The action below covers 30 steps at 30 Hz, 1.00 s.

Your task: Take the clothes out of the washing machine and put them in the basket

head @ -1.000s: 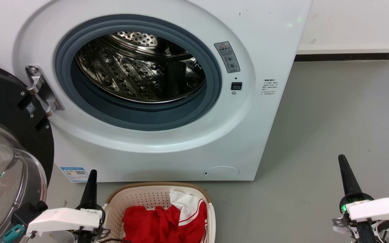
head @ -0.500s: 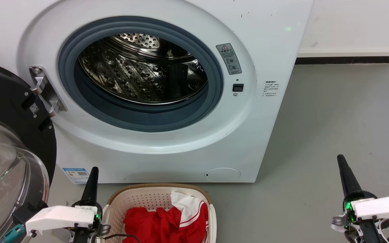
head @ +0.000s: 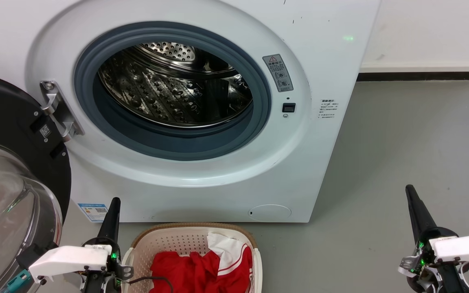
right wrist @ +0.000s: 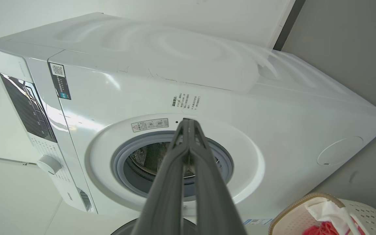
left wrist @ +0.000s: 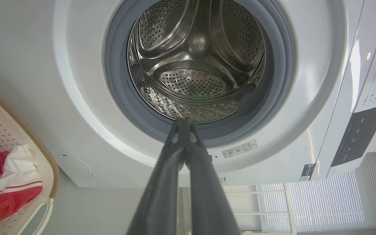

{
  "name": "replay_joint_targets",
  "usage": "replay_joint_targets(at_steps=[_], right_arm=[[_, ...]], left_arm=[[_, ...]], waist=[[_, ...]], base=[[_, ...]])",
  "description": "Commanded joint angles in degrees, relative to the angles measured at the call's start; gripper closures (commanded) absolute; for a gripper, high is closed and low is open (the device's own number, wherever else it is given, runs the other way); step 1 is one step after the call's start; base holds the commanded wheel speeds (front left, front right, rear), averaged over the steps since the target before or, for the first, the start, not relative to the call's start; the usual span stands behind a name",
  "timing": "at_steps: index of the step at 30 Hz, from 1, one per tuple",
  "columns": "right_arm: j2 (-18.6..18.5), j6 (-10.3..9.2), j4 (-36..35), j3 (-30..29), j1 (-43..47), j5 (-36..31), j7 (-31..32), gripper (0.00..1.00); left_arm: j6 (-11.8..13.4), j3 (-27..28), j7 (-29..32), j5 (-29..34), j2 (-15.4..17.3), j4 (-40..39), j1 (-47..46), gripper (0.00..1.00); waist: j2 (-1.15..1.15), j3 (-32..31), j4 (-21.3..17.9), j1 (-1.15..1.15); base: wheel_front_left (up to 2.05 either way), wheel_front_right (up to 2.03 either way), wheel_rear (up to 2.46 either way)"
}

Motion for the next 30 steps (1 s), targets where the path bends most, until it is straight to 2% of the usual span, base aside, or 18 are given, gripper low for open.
replay_joint_targets(at_steps=[1, 26, 30], right_arm=[[-0.11, 0.01, 0.17, -0.18, -1.05, 1.26, 0.41, 1.0], [0.26, 0.0, 1.97, -0.92, -1.9, 12.27, 3.37, 1.0], [0.34, 0.0, 1.93, -1.01, -1.91, 11.88, 3.46, 1.0]], left_arm=[[-0.35, 0.25, 0.3, -1.15, 0.01, 0.02, -0.83, 1.0], [-0.7, 0.54, 2.95, -12.24, -0.04, 0.9, -1.7, 1.0], [-0.7, 0.52, 2.87, -11.97, -0.04, 0.88, -1.61, 1.0]], waist=[[0.0, -0.05, 0.03, 0.0], [0.0, -1.0, 0.68, 0.0], [0.0, -1.0, 0.68, 0.0]], base=[[0.0, 0.0, 0.0], [0.0, 0.0, 0.0], [0.0, 0.0, 0.0]])
